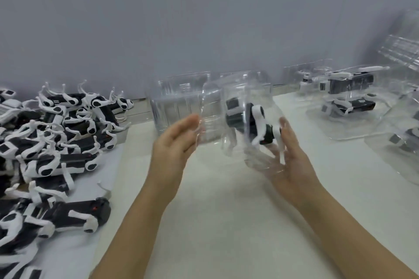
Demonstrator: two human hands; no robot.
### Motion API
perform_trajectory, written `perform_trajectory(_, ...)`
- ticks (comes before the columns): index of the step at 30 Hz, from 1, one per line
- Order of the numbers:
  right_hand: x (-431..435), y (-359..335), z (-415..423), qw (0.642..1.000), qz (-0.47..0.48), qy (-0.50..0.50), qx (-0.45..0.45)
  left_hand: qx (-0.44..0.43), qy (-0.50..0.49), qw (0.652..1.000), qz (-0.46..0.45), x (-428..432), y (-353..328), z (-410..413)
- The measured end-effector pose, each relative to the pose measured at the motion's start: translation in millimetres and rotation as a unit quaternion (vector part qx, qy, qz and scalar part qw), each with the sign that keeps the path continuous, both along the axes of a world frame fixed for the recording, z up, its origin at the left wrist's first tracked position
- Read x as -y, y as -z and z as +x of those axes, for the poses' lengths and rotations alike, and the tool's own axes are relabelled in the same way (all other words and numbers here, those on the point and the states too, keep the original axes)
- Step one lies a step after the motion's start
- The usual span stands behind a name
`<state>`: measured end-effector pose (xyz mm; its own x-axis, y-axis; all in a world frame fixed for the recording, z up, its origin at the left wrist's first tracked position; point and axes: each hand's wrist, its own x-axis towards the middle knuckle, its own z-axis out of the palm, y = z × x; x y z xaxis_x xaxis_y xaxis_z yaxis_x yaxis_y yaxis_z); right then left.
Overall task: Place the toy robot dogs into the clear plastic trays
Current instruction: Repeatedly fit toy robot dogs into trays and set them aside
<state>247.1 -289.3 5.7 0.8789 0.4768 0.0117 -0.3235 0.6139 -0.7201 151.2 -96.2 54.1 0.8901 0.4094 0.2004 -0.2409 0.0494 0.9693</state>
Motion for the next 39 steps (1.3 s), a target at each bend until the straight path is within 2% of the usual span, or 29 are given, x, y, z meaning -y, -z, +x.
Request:
perform_trajectory(1, 3, -4, 1, 0.999, -0.03, 0.041, 0.014, 0.01, 0.007, 0.997, -0.075, -3, 1, -3)
perform_trajectory(2, 6, -6, 2, 0.995, -0.059, 0.072, 0.035, 0.015, 0.023, 0.993, -0.113, -4, 1, -6)
perform_trajectory(3, 6, -9, 2, 0.989, -0.092, 0.1, 0.061, 0.012, 0.042, 0.994, -0.103, -3, 2, -8)
perform_trajectory(5, 7, -11, 0, 0.973, -0.142, 0.141, 0.114, -0.013, 0.062, 0.998, -0.022, 8, 2, -7)
perform_trajectory(7, 5, -12, -5, 0.955, -0.179, 0.175, 0.162, -0.019, 0.04, 0.998, 0.049, 26, 6, -2)
perform_trajectory(9, 6, -12, -10, 0.937, -0.205, 0.197, 0.202, -0.003, -0.009, 0.998, 0.068, 38, 13, 3)
perform_trajectory(14, 4, -14, -14, 0.92, -0.262, 0.199, 0.215, -0.002, -0.099, 0.994, 0.048, 45, 25, 7)
perform_trajectory(19, 6, -14, -15, 0.905, -0.315, 0.178, 0.223, -0.045, -0.114, 0.992, -0.011, 51, 34, 9)
perform_trajectory(22, 16, -20, -4, 0.906, -0.355, 0.128, 0.191, -0.058, -0.12, 0.991, 0.015, 54, 37, 14)
perform_trajectory(26, 47, -26, 6, 0.888, -0.431, 0.093, 0.128, -0.063, 0.008, 0.994, 0.087, 69, 23, 23)
perform_trajectory(28, 65, -30, 1, 0.905, -0.404, 0.09, 0.095, -0.054, 0.1, 0.992, 0.046, 83, 18, 31)
perform_trajectory(29, 75, -33, -3, 0.916, -0.381, 0.098, 0.083, -0.037, 0.182, 0.982, 0.043, 88, 6, 34)
perform_trajectory(30, 87, -38, -7, 0.923, -0.359, 0.116, 0.076, 0.001, 0.229, 0.97, 0.086, 95, -10, 34)
perform_trajectory(31, 99, -44, -11, 0.926, -0.343, 0.138, 0.075, 0.032, 0.231, 0.972, -0.026, 109, -24, 32)
perform_trajectory(32, 111, -55, -12, 0.927, -0.329, 0.159, 0.087, 0.052, 0.284, 0.952, -0.105, 112, -24, 40)
perform_trajectory(33, 125, -67, -12, 0.923, -0.324, 0.18, 0.107, 0.013, 0.251, 0.966, -0.054, 115, -25, 46)
perform_trajectory(34, 140, -81, -8, 0.915, -0.325, 0.2, 0.13, -0.022, 0.281, 0.959, 0.012, 125, -29, 50)
perform_trajectory(35, 157, -97, -1, 0.906, -0.328, 0.22, 0.153, -0.04, 0.291, 0.955, 0.032, 135, -34, 58)
perform_trajectory(36, 175, -112, 6, 0.895, -0.333, 0.24, 0.172, -0.059, 0.192, 0.978, 0.059, 151, -38, 64)
perform_trajectory(37, 191, -128, 11, 0.884, -0.339, 0.261, 0.189, -0.037, 0.142, 0.98, 0.133, 165, -45, 64)
perform_trajectory(39, 218, -152, 22, 0.855, -0.351, 0.322, 0.205, -0.007, 0.136, 0.969, 0.204, 196, -64, 80)
